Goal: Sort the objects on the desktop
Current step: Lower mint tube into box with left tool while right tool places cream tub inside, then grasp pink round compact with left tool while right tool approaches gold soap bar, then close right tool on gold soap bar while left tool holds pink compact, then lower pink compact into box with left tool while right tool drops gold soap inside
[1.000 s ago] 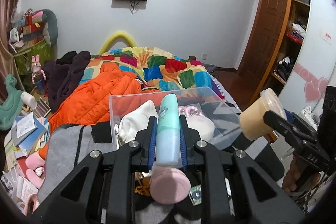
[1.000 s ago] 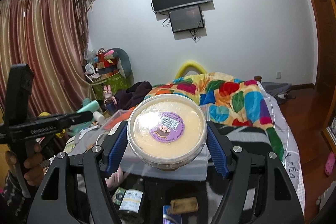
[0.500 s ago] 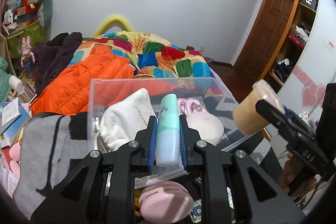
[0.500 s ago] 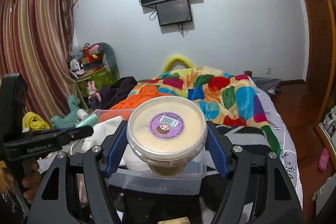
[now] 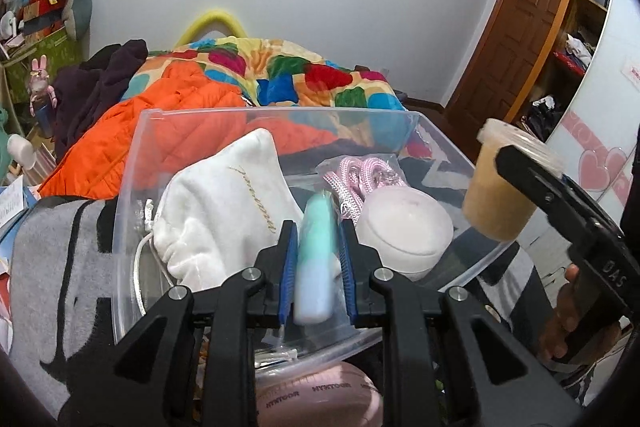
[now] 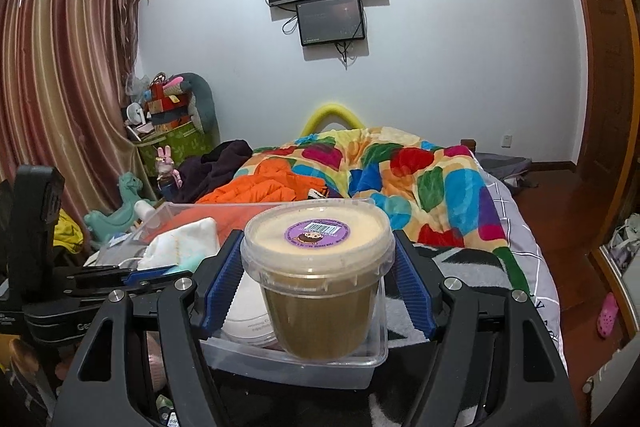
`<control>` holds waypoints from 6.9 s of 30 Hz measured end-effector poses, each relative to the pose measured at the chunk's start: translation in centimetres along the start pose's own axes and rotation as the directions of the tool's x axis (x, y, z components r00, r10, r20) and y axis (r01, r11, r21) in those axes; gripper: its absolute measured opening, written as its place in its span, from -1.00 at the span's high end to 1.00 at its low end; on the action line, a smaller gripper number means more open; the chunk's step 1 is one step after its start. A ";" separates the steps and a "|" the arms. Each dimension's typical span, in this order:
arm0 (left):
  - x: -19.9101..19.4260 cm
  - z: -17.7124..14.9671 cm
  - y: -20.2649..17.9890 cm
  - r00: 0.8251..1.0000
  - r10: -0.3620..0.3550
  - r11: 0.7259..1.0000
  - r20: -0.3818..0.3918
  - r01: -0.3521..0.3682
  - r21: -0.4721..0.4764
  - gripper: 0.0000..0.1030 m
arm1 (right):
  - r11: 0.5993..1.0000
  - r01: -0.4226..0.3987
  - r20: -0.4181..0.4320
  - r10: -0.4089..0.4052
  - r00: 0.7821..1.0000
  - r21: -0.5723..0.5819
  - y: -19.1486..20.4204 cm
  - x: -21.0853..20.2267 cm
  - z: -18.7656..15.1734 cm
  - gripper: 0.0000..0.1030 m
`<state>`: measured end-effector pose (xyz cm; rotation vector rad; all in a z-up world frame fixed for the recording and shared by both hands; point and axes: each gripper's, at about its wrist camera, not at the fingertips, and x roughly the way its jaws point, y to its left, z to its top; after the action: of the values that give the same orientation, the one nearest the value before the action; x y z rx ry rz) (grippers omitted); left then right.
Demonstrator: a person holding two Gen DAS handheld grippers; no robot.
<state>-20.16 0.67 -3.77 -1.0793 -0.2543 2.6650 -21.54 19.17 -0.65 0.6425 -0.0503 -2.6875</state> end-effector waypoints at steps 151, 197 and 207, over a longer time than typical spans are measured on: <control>-11.4 -3.8 2.8 0.958 0.183 0.979 0.220 -0.157 -0.133 -0.21 | 0.953 -0.278 -0.144 0.260 0.955 -0.122 4.3 -2.1 -0.3 0.27; -6.0 -1.7 2.1 0.972 0.123 0.992 0.203 -0.118 -0.036 -0.30 | 0.923 -0.266 -0.224 0.207 0.952 -0.277 8.6 1.1 -1.9 -0.18; -8.1 -2.3 0.6 0.961 0.137 0.990 0.241 -0.140 -0.007 -0.38 | 0.941 -0.266 -0.185 0.229 0.956 -0.211 7.9 -1.6 -2.3 -0.38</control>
<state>-13.07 -2.14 -0.21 -0.7948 -0.2166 2.9213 -16.47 12.48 -1.06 0.7190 0.2110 -2.3459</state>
